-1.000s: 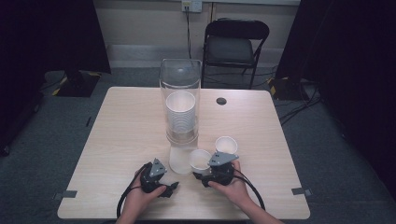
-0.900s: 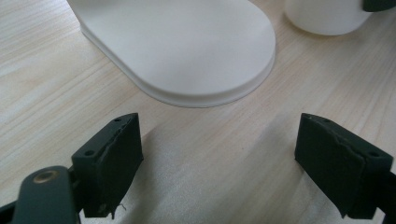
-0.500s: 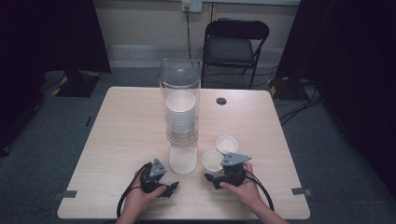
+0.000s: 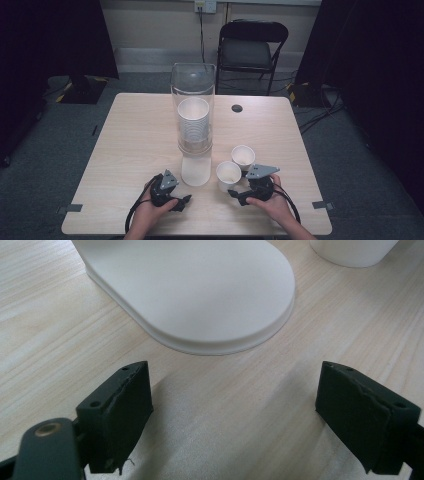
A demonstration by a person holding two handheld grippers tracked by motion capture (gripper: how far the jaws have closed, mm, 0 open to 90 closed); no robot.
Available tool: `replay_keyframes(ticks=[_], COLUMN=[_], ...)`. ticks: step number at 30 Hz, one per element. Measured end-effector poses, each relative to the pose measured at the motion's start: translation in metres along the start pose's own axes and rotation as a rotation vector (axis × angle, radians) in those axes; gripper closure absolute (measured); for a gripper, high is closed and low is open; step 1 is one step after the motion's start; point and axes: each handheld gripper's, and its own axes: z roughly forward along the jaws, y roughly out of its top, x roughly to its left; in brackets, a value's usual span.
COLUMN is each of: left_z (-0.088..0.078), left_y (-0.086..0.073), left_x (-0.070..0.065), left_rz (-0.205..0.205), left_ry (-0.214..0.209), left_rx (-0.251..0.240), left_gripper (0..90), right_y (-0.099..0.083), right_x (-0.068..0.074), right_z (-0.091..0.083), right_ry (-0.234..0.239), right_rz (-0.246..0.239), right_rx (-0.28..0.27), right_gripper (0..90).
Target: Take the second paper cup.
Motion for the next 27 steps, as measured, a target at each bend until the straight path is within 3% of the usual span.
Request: replay_keyframes(ticks=[3,8,27], left_z=[0.0,0.0,0.0], left_y=[0.0,0.0,0.0], left_x=[0.0,0.0,0.0], left_rz=[0.0,0.001,-0.001], left_ry=[0.0,0.0,0.0], left_rx=[0.0,0.0,0.0], left_gripper=[14.4,14.4,14.4], right_y=[-0.003,-0.009,-0.031], right_x=[-0.005,-0.015,-0.041], right_z=[-0.006,-0.016,-0.047], right_ry=[-0.021,-0.007,-0.048], right_rz=[-0.002,0.026,0.078], right_rx=[0.001,-0.003,0.008], right_gripper=[14.8,14.7,14.4])
